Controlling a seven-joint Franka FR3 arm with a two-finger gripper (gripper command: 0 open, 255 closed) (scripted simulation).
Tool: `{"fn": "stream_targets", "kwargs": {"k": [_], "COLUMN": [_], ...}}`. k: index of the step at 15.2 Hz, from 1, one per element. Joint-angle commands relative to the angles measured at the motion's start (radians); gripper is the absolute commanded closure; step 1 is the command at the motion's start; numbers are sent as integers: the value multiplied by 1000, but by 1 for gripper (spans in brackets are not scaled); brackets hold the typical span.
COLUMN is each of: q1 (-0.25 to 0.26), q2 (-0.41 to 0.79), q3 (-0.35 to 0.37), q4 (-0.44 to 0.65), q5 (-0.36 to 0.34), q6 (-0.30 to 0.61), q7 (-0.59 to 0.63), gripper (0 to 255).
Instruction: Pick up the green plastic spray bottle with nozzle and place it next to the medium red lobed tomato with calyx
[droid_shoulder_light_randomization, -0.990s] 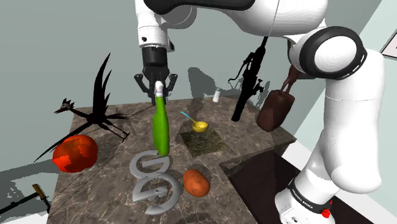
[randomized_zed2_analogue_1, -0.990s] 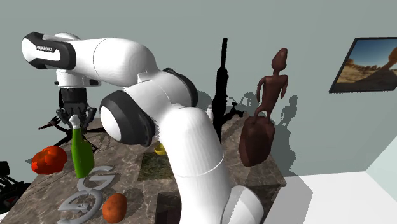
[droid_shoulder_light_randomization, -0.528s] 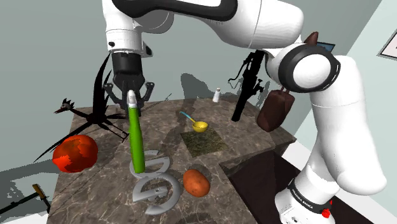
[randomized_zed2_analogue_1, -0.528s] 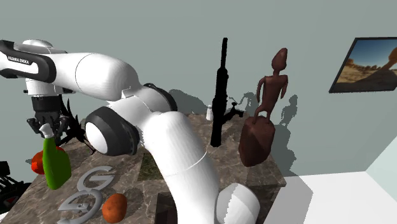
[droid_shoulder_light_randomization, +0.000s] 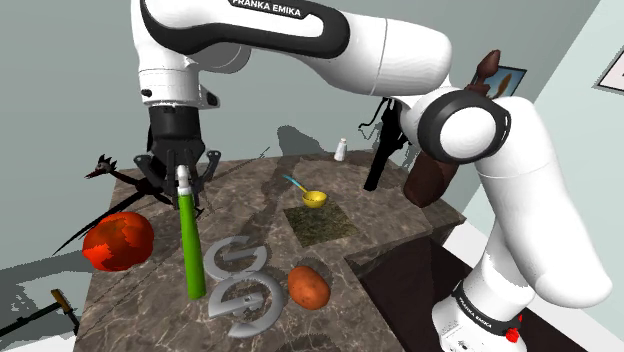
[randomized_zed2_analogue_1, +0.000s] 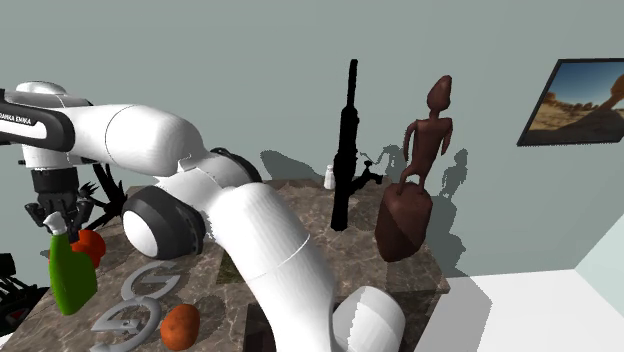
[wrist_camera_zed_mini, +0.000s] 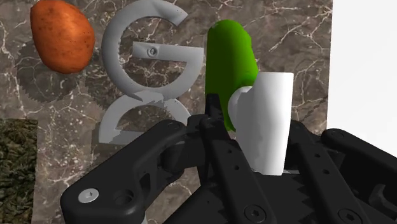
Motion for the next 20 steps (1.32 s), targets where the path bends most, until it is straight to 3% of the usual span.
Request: {"fn": "stream_targets", "kwargs": {"k": [1,20], "q1": [-1,-9], "q2": [-5,2], "q3": [-1,-12], "q4": [-35,-275], "q5": [0,0], "q6": [30,265], "q7": [-8,-81], "gripper": [255,255]}}
